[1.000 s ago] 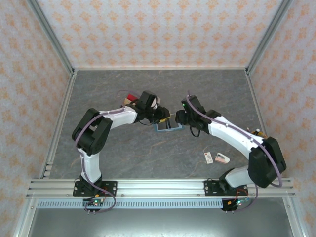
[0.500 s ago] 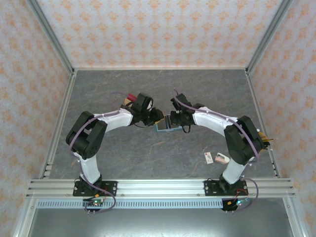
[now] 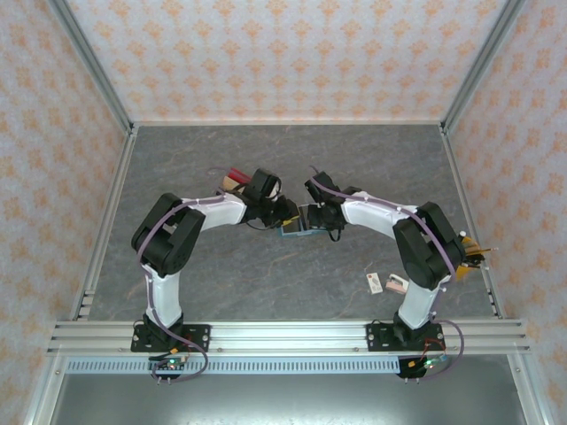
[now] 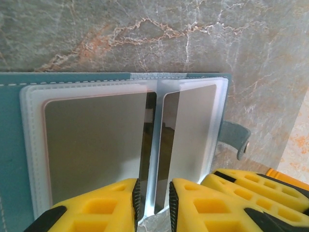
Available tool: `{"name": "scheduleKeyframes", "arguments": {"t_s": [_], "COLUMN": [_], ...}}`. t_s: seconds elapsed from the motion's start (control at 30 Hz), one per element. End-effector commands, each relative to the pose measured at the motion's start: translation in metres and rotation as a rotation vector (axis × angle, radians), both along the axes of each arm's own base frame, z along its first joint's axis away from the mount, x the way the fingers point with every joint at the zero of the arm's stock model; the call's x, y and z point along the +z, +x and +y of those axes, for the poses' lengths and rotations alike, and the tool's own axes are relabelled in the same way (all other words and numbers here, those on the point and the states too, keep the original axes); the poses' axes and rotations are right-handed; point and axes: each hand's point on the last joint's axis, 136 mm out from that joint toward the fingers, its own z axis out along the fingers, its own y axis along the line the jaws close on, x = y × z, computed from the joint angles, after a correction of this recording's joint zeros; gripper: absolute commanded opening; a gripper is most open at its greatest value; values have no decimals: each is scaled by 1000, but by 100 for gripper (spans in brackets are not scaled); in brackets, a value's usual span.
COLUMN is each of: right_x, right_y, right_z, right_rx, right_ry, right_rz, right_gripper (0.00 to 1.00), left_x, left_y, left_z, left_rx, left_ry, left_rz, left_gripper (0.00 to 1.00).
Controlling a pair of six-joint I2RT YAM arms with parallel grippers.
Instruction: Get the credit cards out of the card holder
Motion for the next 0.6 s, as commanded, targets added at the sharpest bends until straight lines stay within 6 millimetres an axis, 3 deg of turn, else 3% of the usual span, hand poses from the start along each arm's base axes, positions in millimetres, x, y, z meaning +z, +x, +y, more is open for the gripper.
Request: {"name": "scheduleKeyframes", "arguments": {"t_s": [0.0,0.57], "right_x": [-5,-24], "right_y": [3,-5], "right_z": [-7,-6], "right_rx": [-13,-8], "right_ry": [-34,-10], "right_rz": [12,94], "right_gripper": [19,19], "left_x": [7,-3], "left_y": [6,8], "left_z": [-13,-19], "left_rx": [-20,-87], "left_ry": [-28,3], "left_rz": [-15,0], "left_gripper": [26,26]}}
